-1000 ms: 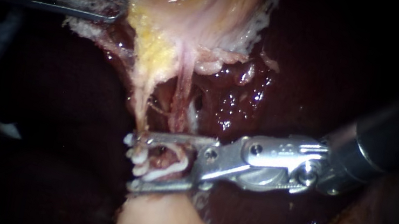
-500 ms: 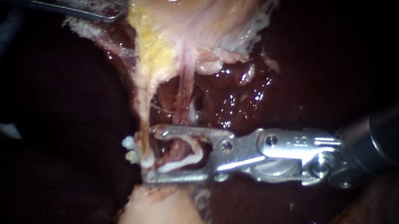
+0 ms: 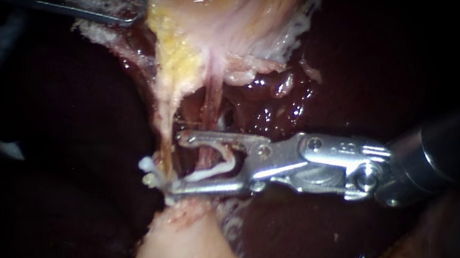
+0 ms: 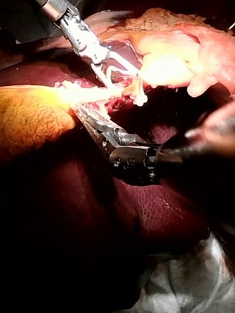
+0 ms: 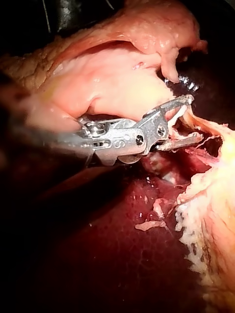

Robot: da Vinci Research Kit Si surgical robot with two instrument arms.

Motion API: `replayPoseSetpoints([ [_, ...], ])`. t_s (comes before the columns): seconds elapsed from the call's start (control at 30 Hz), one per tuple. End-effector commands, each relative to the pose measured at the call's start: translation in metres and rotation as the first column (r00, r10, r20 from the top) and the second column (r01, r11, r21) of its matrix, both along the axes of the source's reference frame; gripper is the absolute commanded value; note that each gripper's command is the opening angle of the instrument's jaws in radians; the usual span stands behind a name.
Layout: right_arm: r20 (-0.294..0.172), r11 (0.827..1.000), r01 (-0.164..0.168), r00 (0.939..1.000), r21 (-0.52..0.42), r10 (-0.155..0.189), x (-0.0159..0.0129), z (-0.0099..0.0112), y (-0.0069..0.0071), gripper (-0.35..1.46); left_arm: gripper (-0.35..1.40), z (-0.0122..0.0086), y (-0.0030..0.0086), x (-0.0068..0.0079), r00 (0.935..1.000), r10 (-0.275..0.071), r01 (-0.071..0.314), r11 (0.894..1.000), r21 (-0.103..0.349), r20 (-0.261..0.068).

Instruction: Clipping third clip left tube

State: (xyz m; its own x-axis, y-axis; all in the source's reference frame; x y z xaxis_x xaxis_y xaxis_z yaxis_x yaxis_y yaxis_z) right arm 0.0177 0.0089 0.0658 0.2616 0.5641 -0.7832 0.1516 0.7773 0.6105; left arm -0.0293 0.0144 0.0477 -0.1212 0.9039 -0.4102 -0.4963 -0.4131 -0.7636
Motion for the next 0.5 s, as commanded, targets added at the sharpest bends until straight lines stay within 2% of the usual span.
replayPoseSetpoints([
  [0.03,-0.004,1.000,0.004,1.0000,0.002,-0.004,0.0002,0.0000,0.0000,0.50,-0.35,0.0001,0.0000,-0.0001,1.0000,-0.001,0.001,1.000,0.000,-0.002],
  [0.5,-0.060,0.999,0.010,0.9982,0.050,-0.007,0.0042,-0.0007,-0.0002,0.50,-0.35,0.0002,0.0000,-0.0002,1.0000,-0.002,0.002,1.000,0.000,-0.002],
])
